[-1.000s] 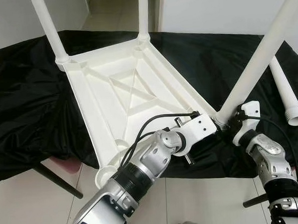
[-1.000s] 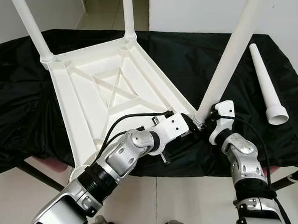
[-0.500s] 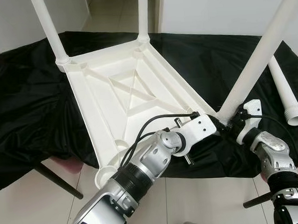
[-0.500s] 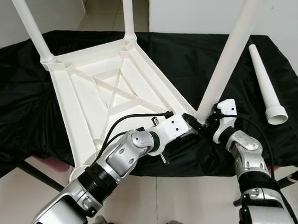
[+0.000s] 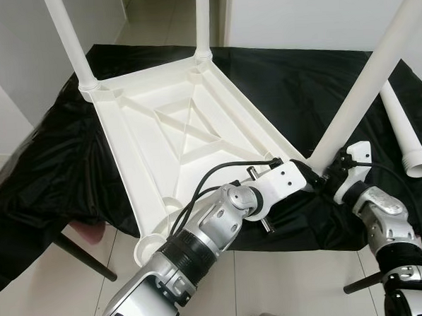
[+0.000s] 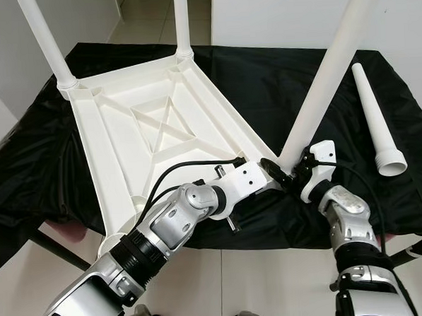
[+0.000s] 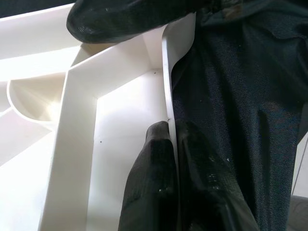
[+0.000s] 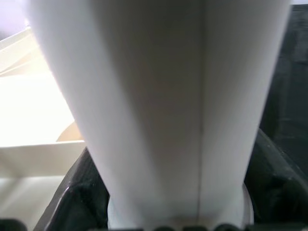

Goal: Building children table

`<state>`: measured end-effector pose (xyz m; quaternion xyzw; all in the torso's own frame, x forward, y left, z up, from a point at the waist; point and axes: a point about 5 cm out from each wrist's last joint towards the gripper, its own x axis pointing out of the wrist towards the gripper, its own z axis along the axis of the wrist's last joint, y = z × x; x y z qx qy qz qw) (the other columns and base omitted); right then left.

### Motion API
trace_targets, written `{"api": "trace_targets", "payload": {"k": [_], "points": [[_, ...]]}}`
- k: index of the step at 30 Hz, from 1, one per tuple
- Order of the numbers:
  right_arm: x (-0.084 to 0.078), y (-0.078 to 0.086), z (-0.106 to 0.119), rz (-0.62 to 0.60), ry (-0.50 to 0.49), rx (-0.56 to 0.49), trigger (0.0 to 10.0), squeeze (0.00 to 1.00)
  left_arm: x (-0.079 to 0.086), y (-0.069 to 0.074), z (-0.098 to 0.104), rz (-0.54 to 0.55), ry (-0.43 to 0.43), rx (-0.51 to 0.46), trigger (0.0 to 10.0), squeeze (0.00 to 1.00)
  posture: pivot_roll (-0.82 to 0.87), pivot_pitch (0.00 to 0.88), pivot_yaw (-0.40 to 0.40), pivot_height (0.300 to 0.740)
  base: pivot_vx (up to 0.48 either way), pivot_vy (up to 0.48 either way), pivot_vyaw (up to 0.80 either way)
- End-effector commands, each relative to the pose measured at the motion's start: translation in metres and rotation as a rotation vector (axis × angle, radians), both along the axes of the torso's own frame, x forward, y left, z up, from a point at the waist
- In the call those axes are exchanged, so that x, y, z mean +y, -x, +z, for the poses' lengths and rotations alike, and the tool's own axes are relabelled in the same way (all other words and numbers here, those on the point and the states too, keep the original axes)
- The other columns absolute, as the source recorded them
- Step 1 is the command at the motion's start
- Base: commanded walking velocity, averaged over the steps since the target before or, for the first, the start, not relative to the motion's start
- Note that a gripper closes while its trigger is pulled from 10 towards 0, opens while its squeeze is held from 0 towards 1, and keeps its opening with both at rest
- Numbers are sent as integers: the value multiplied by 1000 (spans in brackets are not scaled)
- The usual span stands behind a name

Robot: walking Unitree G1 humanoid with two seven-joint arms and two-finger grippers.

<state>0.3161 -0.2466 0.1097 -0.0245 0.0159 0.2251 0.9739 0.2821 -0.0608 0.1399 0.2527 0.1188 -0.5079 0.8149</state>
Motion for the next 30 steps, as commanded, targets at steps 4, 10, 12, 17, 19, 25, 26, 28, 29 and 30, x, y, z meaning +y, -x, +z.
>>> {"api": "trace_targets", "payload": {"k": [4, 10, 12, 17, 19, 25, 26, 28, 29, 30], "points": [[-1, 15, -40, -141, -56, 161, 0, 0, -11, 7, 10, -46, 24, -34, 10000, 0, -12, 45, 21, 740, 0, 0, 0], [6, 14, -42, -252, -89, 131, 0, 0, -12, 8, 9, -53, 24, -35, 10000, 0, -18, 41, 21, 740, 0, 0, 0], [13, 14, -44, -331, -100, 117, 0, 0, -13, 8, 9, -56, 24, -36, 10000, 0, -16, 37, 19, 740, 0, 0, 0], [18, 14, -42, -466, -124, 103, 0, 0, -13, 9, 9, -56, 23, -35, 10000, 0, -15, 34, 15, 740, 0, 0, 0], [19, 14, -42, -493, -124, 100, 0, 0, -13, 9, 8, -56, 22, -35, 10000, 0, -15, 32, 15, 740, 0, 0, 0], [20, 16, -39, -640, -128, 87, 0, 0, -14, 10, 8, -57, 23, -35, 10000, 0, -14, 32, 7, 740, 0, 0, 0], [20, 17, -38, -673, -123, 75, 0, 0, -14, 10, 8, -57, 23, -35, 10000, 0, -14, 32, 6, 740, 0, 0, 0], [20, 18, -37, -698, -120, 67, 0, 0, -14, 10, 8, -57, 23, -35, 10000, 0, -14, 32, 6, 740, 0, 0, 0], [20, 19, -36, -720, -115, 58, 0, 0, -14, 10, 8, -57, 23, -36, 10000, 0, -14, 32, 6, 740, 0, 0, 0], [20, 19, -36, -720, -115, 58, 0, 0, -14, 10, 8, -57, 23, -36, 10000, 0, -14, 32, 6, 740, 0, 0, 0]]}}
